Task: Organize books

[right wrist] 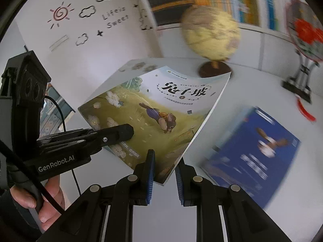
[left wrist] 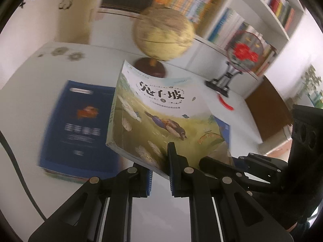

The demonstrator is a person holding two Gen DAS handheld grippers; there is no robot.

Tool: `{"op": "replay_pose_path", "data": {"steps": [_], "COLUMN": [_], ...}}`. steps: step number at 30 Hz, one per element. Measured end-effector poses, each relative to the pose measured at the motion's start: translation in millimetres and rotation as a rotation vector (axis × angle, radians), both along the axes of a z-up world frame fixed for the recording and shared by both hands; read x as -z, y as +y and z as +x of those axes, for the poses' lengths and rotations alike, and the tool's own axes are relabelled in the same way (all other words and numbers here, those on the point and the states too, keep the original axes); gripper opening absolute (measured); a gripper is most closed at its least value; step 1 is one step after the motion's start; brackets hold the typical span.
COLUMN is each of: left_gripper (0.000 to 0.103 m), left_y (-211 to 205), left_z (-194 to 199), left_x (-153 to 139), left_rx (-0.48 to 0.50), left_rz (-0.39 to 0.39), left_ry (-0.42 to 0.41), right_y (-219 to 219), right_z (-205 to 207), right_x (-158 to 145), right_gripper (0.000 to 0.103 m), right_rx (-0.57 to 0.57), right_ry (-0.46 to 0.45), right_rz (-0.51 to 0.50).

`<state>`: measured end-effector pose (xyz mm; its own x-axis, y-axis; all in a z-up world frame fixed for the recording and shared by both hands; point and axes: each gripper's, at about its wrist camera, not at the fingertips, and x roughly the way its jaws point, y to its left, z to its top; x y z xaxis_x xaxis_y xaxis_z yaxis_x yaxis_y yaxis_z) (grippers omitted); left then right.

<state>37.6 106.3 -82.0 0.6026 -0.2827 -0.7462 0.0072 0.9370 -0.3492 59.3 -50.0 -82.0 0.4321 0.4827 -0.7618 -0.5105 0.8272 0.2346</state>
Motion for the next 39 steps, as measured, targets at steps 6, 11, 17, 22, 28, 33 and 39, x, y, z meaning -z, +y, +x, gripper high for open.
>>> {"op": "replay_pose_path", "data": {"steps": [6, 11, 17, 22, 28, 33, 39], "left_gripper": [0.014, 0.015, 0.016, 0.016, 0.025, 0.031, 0.031], "left_y": [51, 82, 86, 94, 98, 109, 124], "left_z": [6, 13, 18, 17, 13, 9, 2], "left_x": [11, 26, 40, 51, 67, 78, 94], "left_rx": [-0.039, -0.052, -0.031, -0.023, -0.017, -0.058, -0.12], "left_rz": [0.05, 0.032, 0.05, -0.003, -0.022, -0.05, -0.073], "left_ry": [0.016, 0.031, 0.044, 0.07, 0.132, 0.188, 0.272], "right_y": [67, 104, 121, 124, 124, 126, 128], "right_z": [13, 24, 39, 44, 55, 59, 66], "right_x": [10, 25, 42, 51, 64, 68, 87], "right_gripper": [0.019, 0.019, 0.02, 0.02, 0.02, 0.02, 0.02], "right_rx": [-0.047, -0.069, -0.06, -0.048, -0.019, -0.011, 0.006], "right_ry": [0.009, 0.016, 0.053, 0.083, 0.129, 0.146, 0.212], "right_rz": [0.017, 0.003, -0.023, -0.028, -0.015, -0.02, 0.0]}}
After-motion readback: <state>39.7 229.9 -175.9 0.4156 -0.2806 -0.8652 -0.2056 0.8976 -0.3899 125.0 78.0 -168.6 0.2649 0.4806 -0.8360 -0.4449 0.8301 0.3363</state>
